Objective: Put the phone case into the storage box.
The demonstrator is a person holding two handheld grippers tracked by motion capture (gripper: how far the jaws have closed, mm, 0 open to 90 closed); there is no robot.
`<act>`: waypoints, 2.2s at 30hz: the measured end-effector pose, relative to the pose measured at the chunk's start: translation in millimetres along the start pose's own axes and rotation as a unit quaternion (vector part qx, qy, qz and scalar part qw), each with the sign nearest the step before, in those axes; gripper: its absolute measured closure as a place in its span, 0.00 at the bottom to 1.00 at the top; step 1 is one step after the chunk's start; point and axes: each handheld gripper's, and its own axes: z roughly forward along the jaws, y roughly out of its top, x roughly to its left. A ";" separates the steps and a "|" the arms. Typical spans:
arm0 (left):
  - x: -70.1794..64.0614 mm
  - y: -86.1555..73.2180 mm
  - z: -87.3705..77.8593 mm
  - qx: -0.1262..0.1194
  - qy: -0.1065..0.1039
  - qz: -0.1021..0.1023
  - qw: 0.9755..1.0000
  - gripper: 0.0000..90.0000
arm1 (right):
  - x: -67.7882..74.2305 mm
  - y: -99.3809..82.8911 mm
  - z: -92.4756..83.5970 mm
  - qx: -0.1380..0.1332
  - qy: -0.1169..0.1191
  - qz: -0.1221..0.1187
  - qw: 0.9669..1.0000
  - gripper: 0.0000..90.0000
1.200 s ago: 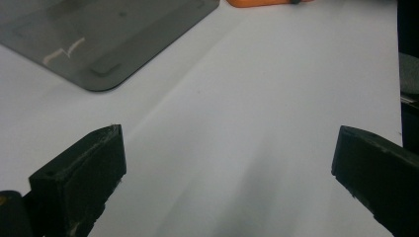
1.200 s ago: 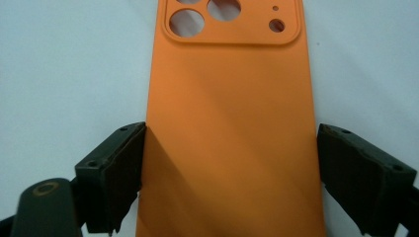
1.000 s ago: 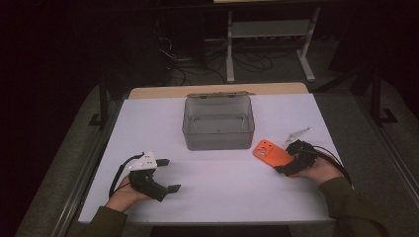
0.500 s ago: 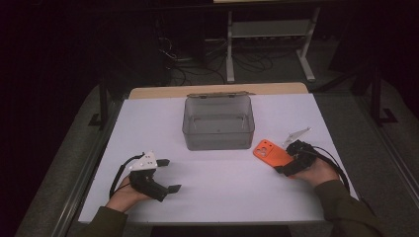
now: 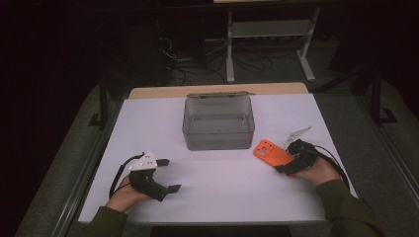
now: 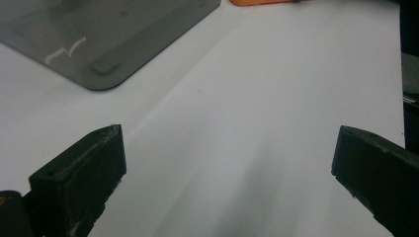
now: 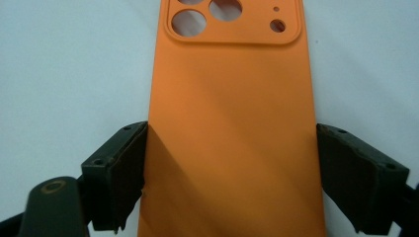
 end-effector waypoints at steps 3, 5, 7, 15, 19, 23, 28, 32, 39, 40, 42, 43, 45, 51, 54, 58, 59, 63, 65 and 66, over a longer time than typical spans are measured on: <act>0.0 0.0 0.0 -0.001 0.000 0.000 1.000 0.00 | -1.0 -0.5 -1.3 0.000 0.004 0.001 1.000 0.18; 0.1 0.0 -0.1 0.000 0.000 0.000 1.000 0.00 | -0.9 -0.6 -2.1 -0.001 0.006 0.005 1.000 0.18; 0.1 0.0 -0.2 0.000 0.000 0.000 1.000 0.00 | -1.7 -1.0 -5.2 -0.007 0.009 0.007 1.000 0.18; 0.4 0.0 -0.3 0.001 0.001 0.001 1.000 0.00 | -2.4 -0.2 -12.2 -0.006 0.013 0.009 1.000 0.18; 0.2 0.0 0.8 0.004 0.002 0.003 1.000 0.00 | -2.8 0.4 -17.3 -0.011 0.017 0.008 1.000 0.18; 0.1 -0.7 0.8 0.008 0.005 0.006 1.000 0.00 | -2.4 1.1 -22.0 -0.016 0.024 0.007 1.000 0.18; 1.5 -0.3 -2.1 0.005 0.013 0.004 1.000 0.00 | -0.4 2.9 -25.0 -0.019 0.026 0.000 0.999 0.17; 2.3 0.6 -1.8 0.002 0.011 0.004 1.000 0.00 | 2.0 3.9 -27.8 -0.020 0.028 -0.007 0.999 0.18; 2.4 0.8 -1.4 -0.001 0.009 0.003 1.000 0.00 | 6.1 4.3 -32.5 -0.028 0.039 -0.017 0.999 0.17; 2.8 0.9 -1.5 -0.002 0.008 0.002 1.000 0.00 | 6.5 4.5 -33.1 -0.030 0.040 -0.016 0.999 0.17; 2.7 0.9 -1.6 -0.004 0.008 0.000 1.000 0.00 | 7.1 4.5 -33.9 -0.033 0.044 -0.016 0.998 0.17; 2.8 0.9 -1.7 -0.004 0.007 0.001 1.000 0.00 | 7.1 4.5 -33.9 -0.033 0.044 -0.016 0.998 0.17; 2.9 0.9 -1.7 -0.004 0.007 0.001 1.000 0.00 | 7.4 4.4 -35.1 -0.036 0.046 -0.017 0.998 0.17; 2.0 1.2 -1.3 -0.005 0.007 0.001 1.000 0.00 | 11.8 6.7 -37.5 -0.040 0.051 -0.023 0.998 0.17; 2.0 1.2 -1.4 -0.004 0.007 0.002 1.000 0.00 | 14.0 8.2 -38.2 -0.040 0.053 -0.027 0.997 0.18; 2.2 1.2 -1.4 -0.005 0.007 0.001 1.000 0.00 | 16.6 10.3 -38.2 -0.038 0.057 -0.030 0.997 0.17; 2.2 1.1 -1.3 -0.005 0.007 0.001 1.000 0.00 | 17.6 11.0 -38.2 -0.038 0.057 -0.034 0.997 0.17; 2.5 1.1 -1.3 -0.004 0.007 0.000 1.000 0.00 | 18.7 11.9 -38.6 -0.038 0.058 -0.035 0.997 0.17; 2.5 1.1 -1.4 -0.005 0.007 0.000 1.000 0.00 | 19.5 12.5 -38.7 -0.038 0.060 -0.038 0.997 0.18; 2.5 1.1 -1.5 -0.006 0.007 0.000 1.000 0.00 | 20.6 13.2 -39.0 -0.038 0.060 -0.039 0.997 0.18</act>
